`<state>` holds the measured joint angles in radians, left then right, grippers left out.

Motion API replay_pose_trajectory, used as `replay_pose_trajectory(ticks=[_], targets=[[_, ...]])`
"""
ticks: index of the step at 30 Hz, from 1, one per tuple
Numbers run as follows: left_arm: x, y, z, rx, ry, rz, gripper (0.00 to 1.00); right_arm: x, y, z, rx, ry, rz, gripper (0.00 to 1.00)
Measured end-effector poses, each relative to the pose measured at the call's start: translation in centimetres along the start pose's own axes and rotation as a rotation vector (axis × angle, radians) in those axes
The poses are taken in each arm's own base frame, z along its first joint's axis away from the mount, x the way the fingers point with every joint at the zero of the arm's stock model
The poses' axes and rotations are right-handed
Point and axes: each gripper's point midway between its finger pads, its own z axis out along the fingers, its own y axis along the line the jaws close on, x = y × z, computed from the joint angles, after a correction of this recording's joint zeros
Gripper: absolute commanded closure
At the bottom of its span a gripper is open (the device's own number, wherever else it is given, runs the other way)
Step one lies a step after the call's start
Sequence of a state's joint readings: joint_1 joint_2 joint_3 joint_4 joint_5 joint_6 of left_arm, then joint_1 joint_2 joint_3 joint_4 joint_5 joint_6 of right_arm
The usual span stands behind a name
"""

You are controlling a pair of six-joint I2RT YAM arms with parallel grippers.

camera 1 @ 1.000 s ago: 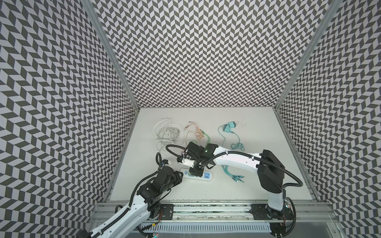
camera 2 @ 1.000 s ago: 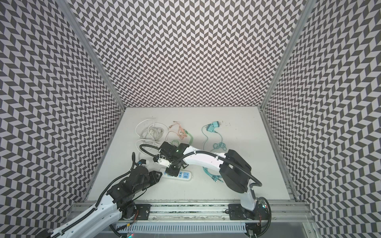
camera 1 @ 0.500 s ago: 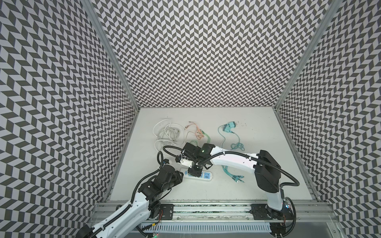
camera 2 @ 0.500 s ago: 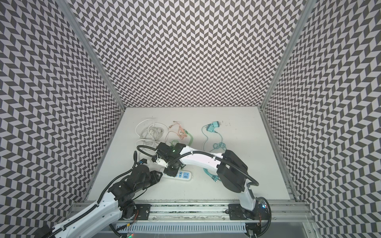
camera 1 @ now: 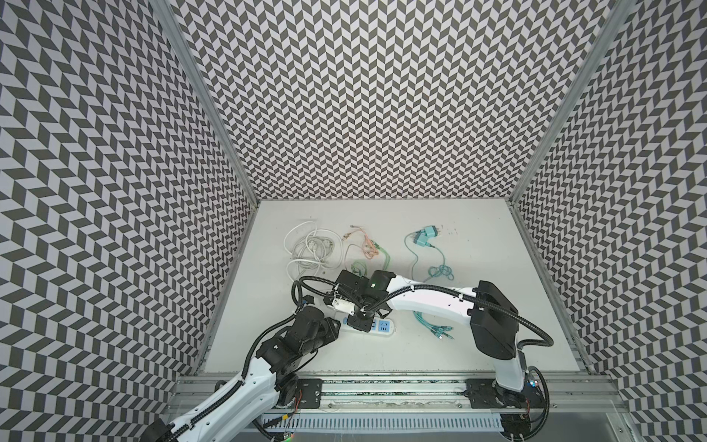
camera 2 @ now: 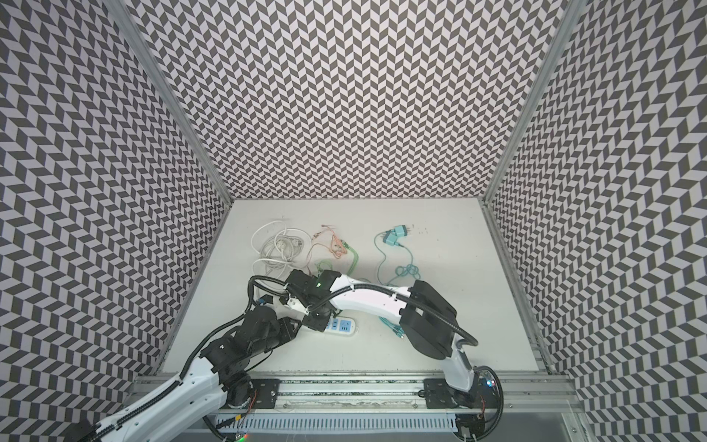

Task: Insert the plug
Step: 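Press the charger down into the white strip socket with the right gripper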

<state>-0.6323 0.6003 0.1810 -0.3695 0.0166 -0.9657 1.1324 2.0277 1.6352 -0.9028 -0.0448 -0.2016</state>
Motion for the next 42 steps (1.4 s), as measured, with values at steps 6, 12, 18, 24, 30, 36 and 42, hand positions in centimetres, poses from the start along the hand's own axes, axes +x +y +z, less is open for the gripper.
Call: replay_pose_trajectory(ticks=[6, 12, 18, 24, 30, 36, 42], targets=[[0.1, -0.1, 0.0, 0.007, 0.009, 0.0, 0.65, 0.0, -0.2, 1.0, 0.018, 0.01, -0.004, 0.67], [0.3, -0.3, 0.0, 0.018, 0.022, 0.003, 0.65, -0.1, -0.4, 2.0, 0.025, 0.021, -0.007, 0.75], [0.4, -0.4, 0.0, 0.022, 0.026, 0.003, 0.65, -0.2, -0.4, 2.0, 0.027, 0.02, -0.005, 0.8], [0.1, -1.0, -0.2, 0.035, 0.02, 0.004, 0.65, -0.3, -0.5, 2.0, 0.027, 0.012, -0.005, 0.78], [-0.2, -1.5, -0.5, 0.045, 0.015, 0.006, 0.63, -0.4, -0.4, 1.9, 0.025, -0.004, 0.0, 0.65], [-0.5, -2.0, -0.6, 0.049, 0.013, 0.006, 0.63, -1.0, -0.6, 1.9, 0.018, -0.038, 0.02, 0.54], [-0.4, -1.9, -0.6, 0.042, 0.018, 0.005, 0.63, -0.6, -0.8, 1.1, 0.008, -0.049, 0.046, 0.48]])
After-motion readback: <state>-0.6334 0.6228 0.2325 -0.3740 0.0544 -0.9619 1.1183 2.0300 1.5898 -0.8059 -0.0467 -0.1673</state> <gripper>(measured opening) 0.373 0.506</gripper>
